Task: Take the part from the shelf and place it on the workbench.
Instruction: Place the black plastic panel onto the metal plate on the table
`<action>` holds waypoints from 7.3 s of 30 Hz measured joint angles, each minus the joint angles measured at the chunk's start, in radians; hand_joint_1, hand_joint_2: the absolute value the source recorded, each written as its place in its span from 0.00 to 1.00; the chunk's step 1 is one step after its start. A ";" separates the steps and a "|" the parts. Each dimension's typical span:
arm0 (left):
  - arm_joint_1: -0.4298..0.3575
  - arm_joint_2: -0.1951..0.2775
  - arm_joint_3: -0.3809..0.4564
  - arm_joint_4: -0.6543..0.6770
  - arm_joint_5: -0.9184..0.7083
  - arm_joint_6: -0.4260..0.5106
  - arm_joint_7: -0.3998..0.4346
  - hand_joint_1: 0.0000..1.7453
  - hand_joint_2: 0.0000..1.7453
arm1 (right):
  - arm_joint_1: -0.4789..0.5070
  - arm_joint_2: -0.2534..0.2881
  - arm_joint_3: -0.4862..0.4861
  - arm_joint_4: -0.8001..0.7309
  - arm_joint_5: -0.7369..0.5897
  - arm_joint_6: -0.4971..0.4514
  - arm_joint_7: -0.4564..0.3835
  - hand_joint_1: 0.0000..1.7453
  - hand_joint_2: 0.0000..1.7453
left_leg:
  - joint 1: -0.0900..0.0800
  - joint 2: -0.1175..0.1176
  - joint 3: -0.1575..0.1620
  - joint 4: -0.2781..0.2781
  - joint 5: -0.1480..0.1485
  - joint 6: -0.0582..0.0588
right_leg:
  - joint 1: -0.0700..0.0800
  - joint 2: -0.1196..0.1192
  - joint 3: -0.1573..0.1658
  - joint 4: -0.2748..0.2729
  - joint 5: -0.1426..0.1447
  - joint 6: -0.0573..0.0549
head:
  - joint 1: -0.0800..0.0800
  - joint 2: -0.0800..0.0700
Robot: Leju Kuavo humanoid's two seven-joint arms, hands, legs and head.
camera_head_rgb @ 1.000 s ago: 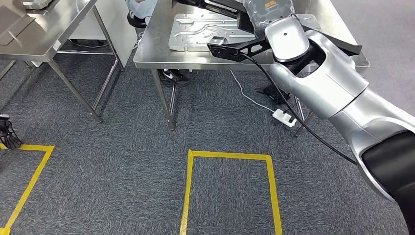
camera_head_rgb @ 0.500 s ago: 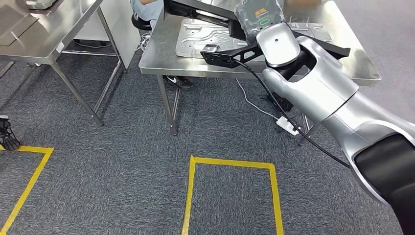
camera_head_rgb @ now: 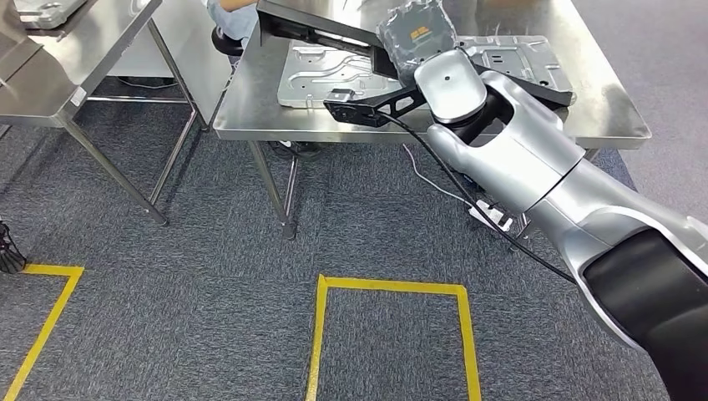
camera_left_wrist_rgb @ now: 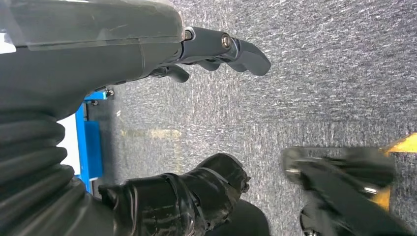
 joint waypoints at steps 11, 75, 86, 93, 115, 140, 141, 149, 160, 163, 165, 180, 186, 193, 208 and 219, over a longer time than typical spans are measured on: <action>0.002 0.002 0.000 0.001 0.000 0.001 0.004 0.00 1.00 | -0.006 0.017 0.001 0.016 0.000 0.004 -0.002 1.00 1.00 | -0.013 0.001 0.125 -0.265 0.154 0.059 | 0.005 -0.002 -0.018 0.149 -0.100 0.038 | 0.010 0.000; -0.002 0.002 -0.024 0.001 -0.022 0.019 0.014 0.00 1.00 | 0.053 0.004 0.005 0.063 -0.008 0.010 0.007 1.00 1.00 | -0.003 -0.001 0.106 -0.235 0.137 0.056 | -0.011 -0.003 -0.151 0.288 -0.110 0.048 | 0.000 0.000; -0.001 0.002 -0.025 0.001 -0.021 0.022 0.023 0.00 1.00 | 0.050 -0.020 0.005 0.065 -0.011 0.019 0.021 1.00 1.00 | -0.009 -0.003 0.106 -0.167 0.064 0.015 | -0.013 -0.006 -0.036 -0.013 0.044 0.011 | -0.005 0.000; 0.001 0.002 -0.025 0.001 -0.022 0.021 0.023 0.00 1.00 | 0.070 -0.037 0.005 0.061 -0.013 0.029 0.027 1.00 1.00 | 0.013 0.001 0.009 -0.075 0.124 -0.013 | -0.025 -0.001 0.006 -0.012 0.010 0.019 | -0.008 0.000; -0.003 0.001 -0.026 0.001 -0.032 0.022 0.022 0.00 1.00 | 0.091 -0.086 -0.001 0.058 -0.015 0.011 0.026 1.00 1.00 | -0.014 -0.004 0.151 -0.232 0.083 0.025 | 0.004 -0.008 -0.052 -0.015 0.058 0.007 | -0.006 0.000; 0.003 0.000 -0.026 0.001 -0.032 0.031 0.022 0.00 1.00 | 0.138 -0.102 -0.008 0.045 -0.028 0.010 0.033 1.00 1.00 | -0.003 -0.005 0.171 -0.241 0.085 0.043 | -0.011 -0.009 -0.108 0.081 0.062 0.043 | -0.004 0.000; 0.002 0.000 -0.027 0.001 -0.032 0.031 0.022 0.00 1.00 | 0.138 -0.102 -0.009 0.045 -0.028 0.008 0.034 1.00 1.00 | -0.004 -0.005 0.174 -0.238 0.078 0.038 | -0.010 -0.010 -0.088 0.036 0.076 0.040 | -0.005 0.000; -0.002 0.001 -0.029 0.001 -0.032 0.031 0.027 0.00 1.00 | 0.154 -0.103 -0.013 0.045 -0.039 -0.004 0.036 1.00 1.00 | 0.000 0.001 0.083 -0.054 -0.012 0.000 | -0.012 -0.004 -0.044 -0.005 0.042 0.005 | -0.012 0.000; -0.002 0.003 -0.031 0.001 -0.010 0.047 0.014 0.00 1.00 | 0.213 -0.103 -0.025 0.045 -0.069 -0.032 0.037 1.00 1.00 | -0.014 0.000 0.096 -0.243 0.155 0.044 | -0.003 -0.003 0.007 -0.007 -0.007 0.026 | -0.011 0.000; 0.001 0.002 -0.031 0.001 -0.008 0.049 0.010 0.00 1.00 | 0.226 -0.103 -0.030 0.046 -0.071 -0.039 0.037 1.00 1.00 | -0.004 0.002 0.114 -0.261 0.156 0.052 | -0.003 -0.005 -0.032 0.080 -0.054 0.037 | -0.008 0.000; -0.002 0.002 -0.031 0.001 -0.007 0.052 0.007 0.00 1.00 | 0.235 -0.103 -0.032 0.047 -0.074 -0.047 0.036 1.00 1.00 | -0.003 0.002 0.117 -0.260 0.151 0.056 | -0.005 -0.005 -0.104 0.212 -0.102 0.042 | -0.006 0.000; -0.002 0.000 -0.031 0.001 -0.007 0.044 0.002 0.00 1.00 | 0.285 -0.100 -0.039 0.054 -0.082 -0.067 0.033 1.00 1.00 | -0.003 0.001 0.022 -0.017 0.008 0.001 | -0.007 -0.006 -0.047 0.017 0.028 0.001 | -0.013 0.000; -0.002 0.002 -0.031 0.001 -0.007 0.038 0.003 0.00 1.00 | 0.293 -0.099 -0.044 0.056 -0.084 -0.072 0.032 0.00 0.00 | -0.015 0.001 0.076 -0.152 0.110 0.036 | 0.007 -0.004 -0.033 0.017 0.021 -0.004 | -0.012 0.000; -0.003 0.002 -0.031 0.001 -0.004 0.039 0.007 0.00 1.00 | 0.295 -0.097 -0.052 0.057 -0.087 -0.074 0.030 0.00 0.00 | -0.011 0.005 0.130 -0.258 0.138 0.057 | 0.007 -0.006 -0.058 0.068 -0.017 0.026 | -0.010 0.000; -0.001 0.000 -0.031 0.001 0.000 0.034 0.008 0.00 0.00 | 0.306 -0.098 -0.056 0.058 -0.088 -0.076 0.030 0.00 0.00 | 0.005 0.002 0.098 -0.166 0.074 0.001 | -0.022 -0.005 -0.048 0.030 0.022 0.021 | -0.017 0.000; -0.003 0.001 -0.031 0.001 0.000 0.034 0.008 0.00 0.00 | 0.306 -0.098 -0.059 0.058 -0.088 -0.076 0.031 0.00 0.00 | -0.006 0.001 0.121 -0.211 0.103 0.021 | -0.012 -0.003 -0.044 0.026 0.023 0.028 | -0.019 0.000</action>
